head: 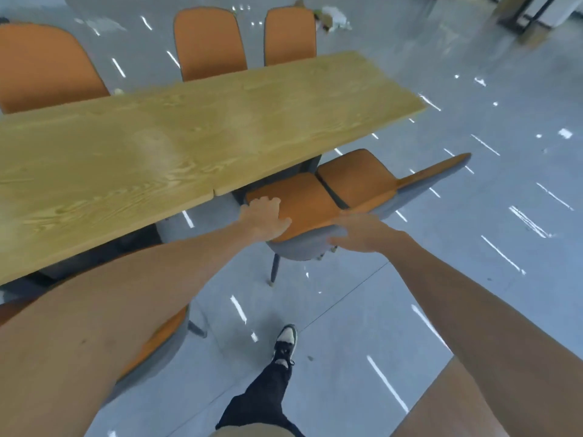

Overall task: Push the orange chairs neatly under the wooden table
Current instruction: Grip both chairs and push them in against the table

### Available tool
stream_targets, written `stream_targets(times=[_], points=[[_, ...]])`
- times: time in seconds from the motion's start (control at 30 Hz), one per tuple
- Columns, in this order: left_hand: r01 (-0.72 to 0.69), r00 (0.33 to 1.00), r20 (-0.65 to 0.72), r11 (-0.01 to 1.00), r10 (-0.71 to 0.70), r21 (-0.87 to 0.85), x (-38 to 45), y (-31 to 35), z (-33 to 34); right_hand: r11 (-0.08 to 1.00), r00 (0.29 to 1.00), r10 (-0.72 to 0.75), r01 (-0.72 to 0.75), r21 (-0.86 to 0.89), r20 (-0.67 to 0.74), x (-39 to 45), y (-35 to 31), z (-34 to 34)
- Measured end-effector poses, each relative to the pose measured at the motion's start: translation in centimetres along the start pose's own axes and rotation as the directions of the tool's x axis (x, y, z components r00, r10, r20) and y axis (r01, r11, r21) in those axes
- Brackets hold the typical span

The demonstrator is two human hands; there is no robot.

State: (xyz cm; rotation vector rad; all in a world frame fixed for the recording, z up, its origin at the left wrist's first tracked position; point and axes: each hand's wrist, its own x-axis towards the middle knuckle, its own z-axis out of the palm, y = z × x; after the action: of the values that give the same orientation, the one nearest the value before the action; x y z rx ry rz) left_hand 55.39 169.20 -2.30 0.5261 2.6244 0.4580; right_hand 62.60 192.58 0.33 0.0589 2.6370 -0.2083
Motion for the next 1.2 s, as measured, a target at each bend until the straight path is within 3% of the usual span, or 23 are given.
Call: stream_targets(times=[0.2,0.4,0.53,0.7,0.9,1.0,1.07,1.2], points=[[-0.059,0.991,-0.124,0.997,0.053,-0.04,12.0,9.6,-0.5,0.995,0.989,-0.027,0.013,-0.1,-0.145,5.1,11.5,-6.0],[-0.077,0.989,-0.13,0.995,0.068,-0.064,19.2,17.8,0.5,0.993,0.934,0.038,-0.074,-0.088,-0.354,9.1,21.8,-9.6],[-0.057,0.989,-0.141,0.994,0.043,-0.098,23.2,21.7,2.3,0.991,0.92,0.029,-0.077,-0.108,-0.391,12.4,28.3,-10.2],[0.063,0.988,-0.133,0.988,-0.082,-0.138,28.5,26.6,5.8,0.988,0.951,-0.015,-0.032,-0.148,-0.308,18.2,37.4,-10.0],[0.29,0.939,-0.13,0.936,-0.318,-0.199,31.6,31.5,10.4,0.937,0.981,-0.169,0.131,-0.324,-0.095,24.5,46.5,-9.1],[0.428,0.903,0.029,0.888,-0.43,-0.167,30.8,32.7,12.6,0.837,0.964,-0.255,0.258,-0.482,0.073,25.2,49.6,-8.1],[0.465,0.883,0.142,0.875,-0.447,-0.137,29.6,32.6,13.8,0.805,0.941,-0.31,0.337,-0.488,0.138,25.3,51.1,-7.8],[0.46,0.883,0.12,0.888,-0.454,-0.021,27.5,32.0,15.4,0.798,0.894,-0.416,0.447,-0.404,0.167,26.3,52.9,-8.2]])
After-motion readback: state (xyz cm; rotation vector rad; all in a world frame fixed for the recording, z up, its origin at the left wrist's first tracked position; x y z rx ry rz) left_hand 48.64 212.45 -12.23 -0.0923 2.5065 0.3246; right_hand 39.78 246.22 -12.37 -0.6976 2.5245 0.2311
